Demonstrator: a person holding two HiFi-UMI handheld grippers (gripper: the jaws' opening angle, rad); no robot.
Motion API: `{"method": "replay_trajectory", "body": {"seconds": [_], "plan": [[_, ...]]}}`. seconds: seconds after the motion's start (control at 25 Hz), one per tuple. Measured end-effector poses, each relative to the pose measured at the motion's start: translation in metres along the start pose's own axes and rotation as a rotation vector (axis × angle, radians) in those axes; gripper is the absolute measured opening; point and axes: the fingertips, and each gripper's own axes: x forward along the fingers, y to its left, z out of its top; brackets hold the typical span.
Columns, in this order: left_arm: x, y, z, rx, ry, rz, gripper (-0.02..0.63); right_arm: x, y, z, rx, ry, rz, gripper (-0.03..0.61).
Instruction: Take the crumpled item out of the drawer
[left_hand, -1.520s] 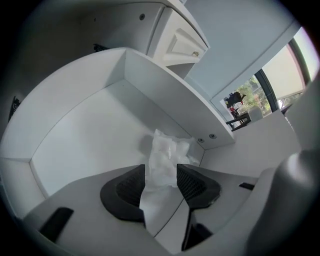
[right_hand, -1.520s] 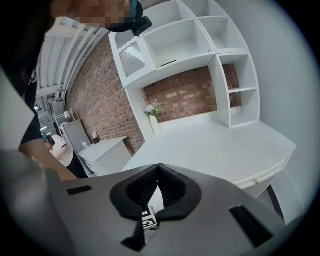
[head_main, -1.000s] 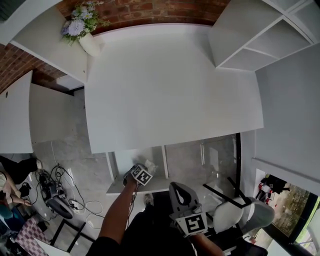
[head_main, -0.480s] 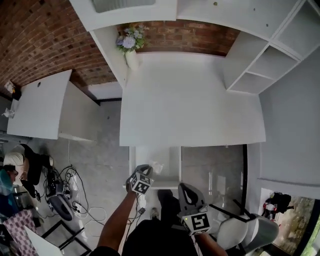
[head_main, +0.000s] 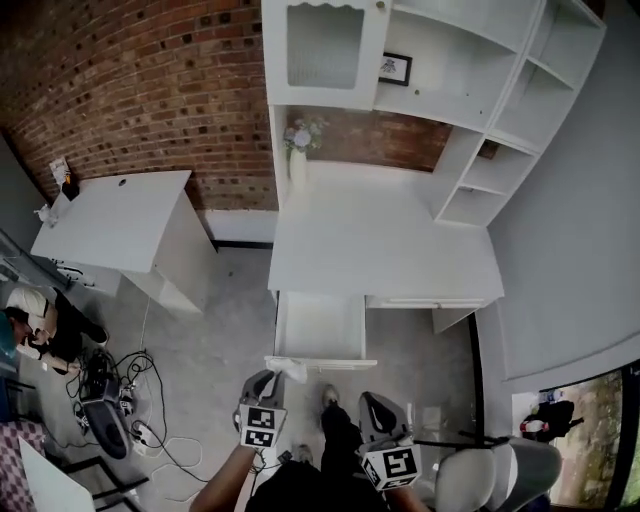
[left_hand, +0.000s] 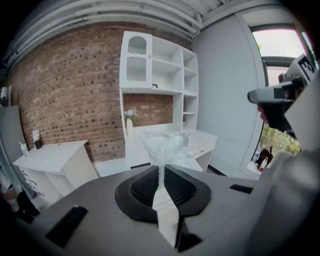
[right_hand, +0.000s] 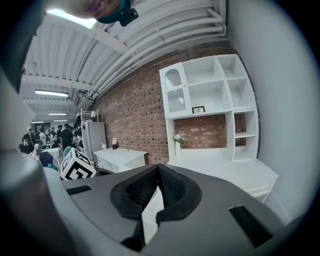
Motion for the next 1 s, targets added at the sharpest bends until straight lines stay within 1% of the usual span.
{"method": "replay_trajectory", "body": {"seconds": [0.08,0.16,0.28,0.4,0.52,0.6,0.68,0.8,0.88,1.0], "plan": [[-0.049,-0.011,0.008,-0.025,-0.053,0.014,0.055,-0.027,0.019,0.003,-0.001,-0.004,-0.002,0.014],[-0.09,-0.021,0.016,-0.048,-0.099,0.036,0.055,-0.048,0.027,0.006,0.005,-0.005,-0.008,0.014],[-0.139,-0.038,0.025,-0.078,-0.156,0.067,0.055,-0.074,0.025,0.007,0.011,-0.01,-0.025,0.014],[-0.172,-0.06,0.026,-0.114,-0.191,0.088,0.055,-0.096,0.018,0.0,0.024,-0.006,-0.037,0.014],[-0.189,-0.079,0.028,-0.157,-0.212,0.099,0.055,-0.11,0.015,-0.007,0.024,0.006,-0.013,0.014],[-0.19,-0.091,0.036,-0.169,-0.235,0.098,0.055,-0.114,0.012,-0.006,0.006,0.002,0.008,0.014],[-0.183,-0.106,0.045,-0.167,-0.249,0.079,0.055,-0.116,0.005,-0.006,-0.003,-0.005,0.019,0.014],[-0.179,-0.121,0.049,-0.157,-0.25,0.055,0.055,-0.121,0.001,-0.011,0.03,-0.013,0.016,0.014],[-0.179,-0.125,0.052,-0.15,-0.255,0.054,0.055,-0.122,0.004,-0.01,0.039,-0.021,0.022,0.014],[-0.181,-0.129,0.055,-0.146,-0.269,0.06,0.055,-0.122,0.009,-0.008,0.026,-0.03,0.049,0.014]]}}
